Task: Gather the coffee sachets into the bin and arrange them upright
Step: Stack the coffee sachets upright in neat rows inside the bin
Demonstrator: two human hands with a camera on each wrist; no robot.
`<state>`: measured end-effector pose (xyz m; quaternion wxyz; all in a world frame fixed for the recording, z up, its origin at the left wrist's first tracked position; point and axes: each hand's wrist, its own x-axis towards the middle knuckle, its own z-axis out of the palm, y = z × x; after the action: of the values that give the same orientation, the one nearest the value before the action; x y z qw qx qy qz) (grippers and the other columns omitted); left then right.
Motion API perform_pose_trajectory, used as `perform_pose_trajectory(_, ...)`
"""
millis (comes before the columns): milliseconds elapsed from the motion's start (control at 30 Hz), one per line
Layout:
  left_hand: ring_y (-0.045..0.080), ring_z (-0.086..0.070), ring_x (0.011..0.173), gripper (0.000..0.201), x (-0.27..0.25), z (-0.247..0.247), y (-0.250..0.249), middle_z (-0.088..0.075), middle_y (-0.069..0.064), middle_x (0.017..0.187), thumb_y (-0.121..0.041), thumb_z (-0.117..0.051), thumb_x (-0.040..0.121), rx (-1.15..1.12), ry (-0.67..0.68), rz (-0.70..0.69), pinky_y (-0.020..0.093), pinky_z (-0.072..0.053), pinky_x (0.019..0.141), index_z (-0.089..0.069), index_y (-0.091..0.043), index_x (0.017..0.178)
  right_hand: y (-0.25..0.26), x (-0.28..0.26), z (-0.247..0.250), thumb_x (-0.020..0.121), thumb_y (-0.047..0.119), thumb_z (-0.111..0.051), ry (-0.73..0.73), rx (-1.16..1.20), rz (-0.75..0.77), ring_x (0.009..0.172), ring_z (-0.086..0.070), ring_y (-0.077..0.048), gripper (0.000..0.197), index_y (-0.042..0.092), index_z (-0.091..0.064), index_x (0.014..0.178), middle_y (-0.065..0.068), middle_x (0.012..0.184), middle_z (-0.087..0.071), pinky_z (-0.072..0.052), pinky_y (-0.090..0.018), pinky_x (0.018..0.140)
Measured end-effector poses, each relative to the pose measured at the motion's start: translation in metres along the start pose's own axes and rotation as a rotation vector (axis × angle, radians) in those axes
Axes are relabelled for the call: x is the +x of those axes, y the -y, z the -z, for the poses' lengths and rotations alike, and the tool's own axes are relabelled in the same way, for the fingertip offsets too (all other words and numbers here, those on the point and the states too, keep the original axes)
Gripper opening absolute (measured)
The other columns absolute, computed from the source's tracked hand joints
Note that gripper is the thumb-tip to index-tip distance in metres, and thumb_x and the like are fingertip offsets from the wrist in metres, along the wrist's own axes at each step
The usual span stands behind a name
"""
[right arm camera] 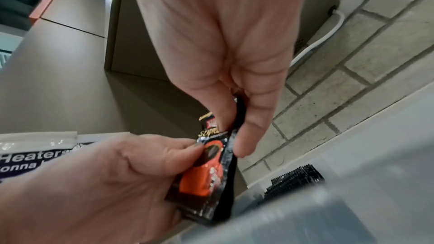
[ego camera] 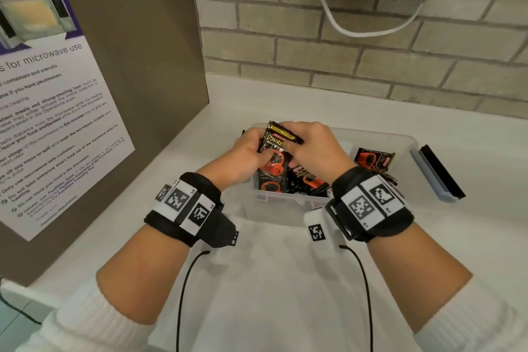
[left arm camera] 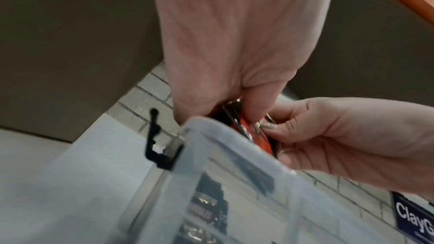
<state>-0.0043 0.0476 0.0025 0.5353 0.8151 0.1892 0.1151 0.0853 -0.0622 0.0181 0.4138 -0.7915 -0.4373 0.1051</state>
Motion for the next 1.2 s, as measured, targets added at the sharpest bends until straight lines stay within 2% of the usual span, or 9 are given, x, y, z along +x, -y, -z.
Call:
perform_pose_trajectory(67, 0.023, -0.048, 0.106, 0.043, 0.003, 0.008, 0.006, -0.049, 0.005, 0.11, -0.002, -0.056, 0.086, 0.071, -0.069, -0.005, 0.04, -0.042, 0.099, -0.044, -0.016, 0.125, -0.002, -0.002, -0.004, 0.09, -0.002, -0.052, 0.013, -0.015, -0.039, 0.064, -0.064, -0.018, 0.031, 0.008, -0.061, 0.118, -0.01, 0.105, -0.066, -0.054, -0.017, 0.054)
perform_pose_trajectory(133, 0.02, -0.04, 0.111, 0.047, 0.004, 0.018, 0.008, -0.043, -0.002, 0.11, 0.001, -0.051, 0.088, 0.141, -0.172, -0.018, 0.028, -0.035, 0.1, -0.043, -0.016, 0.131, -0.007, -0.001, -0.01, 0.088, -0.003, -0.053, 0.039, -0.106, -0.074, 0.083, -0.068, -0.028, 0.03, 0.005, -0.06, 0.116, -0.012, 0.111, -0.065, -0.056, -0.028, 0.069)
perform_pose_trajectory(233, 0.019, -0.034, 0.12, 0.041, 0.002, 0.028, 0.01, -0.04, -0.004, 0.112, 0.0, -0.046, 0.09, 0.23, -0.2, -0.046, 0.024, -0.028, 0.1, -0.049, -0.021, 0.126, -0.018, 0.0, -0.018, 0.086, -0.003, -0.054, 0.074, -0.312, -0.107, 0.106, -0.062, -0.027, 0.035, 0.006, -0.06, 0.119, -0.011, 0.12, -0.063, -0.045, -0.026, 0.087)
perform_pose_trajectory(400, 0.017, -0.024, 0.122, 0.041, -0.002, 0.026, 0.013, -0.037, -0.003, 0.12, -0.002, -0.052, 0.087, 0.392, -0.126, -0.062, 0.019, -0.021, 0.096, -0.053, -0.027, 0.12, -0.022, 0.005, -0.03, 0.084, -0.001, -0.056, 0.183, -0.409, -0.165, 0.113, -0.056, -0.024, 0.036, 0.009, -0.062, 0.119, -0.01, 0.122, -0.062, -0.042, -0.023, 0.09)
perform_pose_trajectory(567, 0.017, -0.022, 0.123, 0.045, -0.004, 0.02, 0.015, -0.033, -0.005, 0.117, -0.007, -0.063, 0.081, 0.531, -0.024, -0.068, 0.017, -0.022, 0.094, -0.053, -0.028, 0.119, -0.021, 0.007, -0.035, 0.077, 0.003, -0.068, 0.162, -0.344, -0.161, 0.097, -0.057, -0.021, 0.037, 0.005, -0.062, 0.113, -0.011, 0.116, -0.062, -0.04, -0.02, 0.075)
perform_pose_trajectory(733, 0.019, -0.02, 0.125, 0.046, -0.002, 0.019, 0.013, -0.034, 0.0, 0.128, -0.016, -0.069, 0.079, 0.604, -0.014, -0.052, 0.031, -0.026, 0.106, -0.052, -0.028, 0.12, -0.027, 0.007, -0.034, 0.066, 0.01, -0.08, 0.069, -0.273, -0.222, 0.086, -0.048, -0.015, 0.045, 0.006, -0.057, 0.104, -0.011, 0.111, -0.05, -0.036, -0.019, 0.058)
perform_pose_trajectory(967, 0.019, -0.02, 0.125, 0.047, 0.002, 0.016, 0.014, -0.033, 0.001, 0.129, -0.017, -0.07, 0.078, 0.636, 0.012, -0.056, 0.033, -0.026, 0.108, -0.051, -0.028, 0.12, -0.03, 0.005, -0.03, 0.066, 0.01, -0.08, 0.092, -0.183, -0.245, 0.086, -0.05, -0.016, 0.043, 0.009, -0.057, 0.102, -0.004, 0.097, -0.05, -0.043, -0.019, 0.059)
perform_pose_trajectory(1067, 0.019, -0.02, 0.126, 0.041, 0.004, 0.015, 0.015, -0.033, -0.002, 0.126, -0.017, -0.067, 0.081, 0.617, -0.003, -0.068, 0.032, -0.024, 0.107, -0.052, -0.029, 0.118, -0.029, 0.004, -0.018, 0.071, 0.011, -0.077, 0.062, -0.064, -0.277, 0.081, -0.056, -0.019, 0.036, 0.012, -0.056, 0.1, 0.0, 0.088, -0.049, -0.057, -0.037, 0.075)
perform_pose_trajectory(1200, 0.016, -0.019, 0.126, 0.027, 0.004, 0.013, 0.015, -0.035, -0.006, 0.122, -0.019, -0.057, 0.089, 0.532, -0.058, -0.12, 0.027, -0.02, 0.101, -0.055, -0.027, 0.115, -0.045, 0.004, 0.025, 0.083, 0.016, -0.068, -0.08, 0.049, -0.403, 0.085, -0.062, -0.024, 0.028, 0.011, -0.057, 0.108, -0.004, 0.094, -0.055, -0.057, -0.04, 0.08)
